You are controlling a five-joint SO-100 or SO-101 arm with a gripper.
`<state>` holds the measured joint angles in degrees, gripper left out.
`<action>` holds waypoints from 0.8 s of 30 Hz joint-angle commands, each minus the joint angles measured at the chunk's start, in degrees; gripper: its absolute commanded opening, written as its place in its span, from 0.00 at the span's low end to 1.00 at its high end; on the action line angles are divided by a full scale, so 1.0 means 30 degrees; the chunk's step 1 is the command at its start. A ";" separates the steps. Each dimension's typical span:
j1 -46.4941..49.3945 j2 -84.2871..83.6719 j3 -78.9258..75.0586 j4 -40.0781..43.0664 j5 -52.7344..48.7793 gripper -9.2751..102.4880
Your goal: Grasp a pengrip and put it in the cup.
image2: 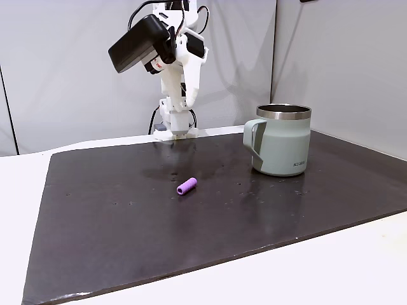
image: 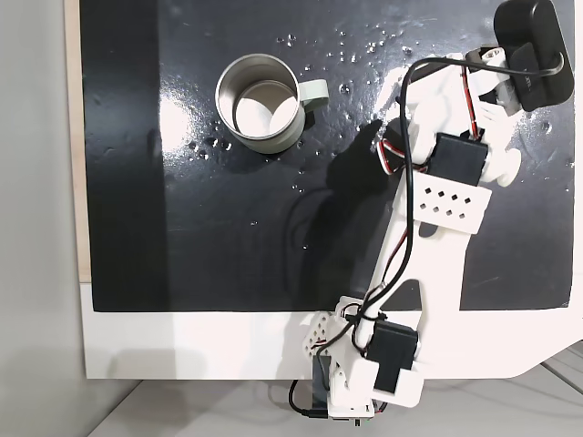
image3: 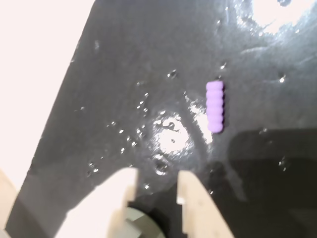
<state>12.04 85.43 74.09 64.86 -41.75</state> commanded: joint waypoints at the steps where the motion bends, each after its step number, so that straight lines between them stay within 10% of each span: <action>1: 0.0410 -0.0908 -0.2080 0.0117 -0.1230 0.28; 24: 0.1289 -0.8496 -0.4424 -0.2549 -0.2607 0.33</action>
<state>16.35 59.85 65.74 59.85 -48.78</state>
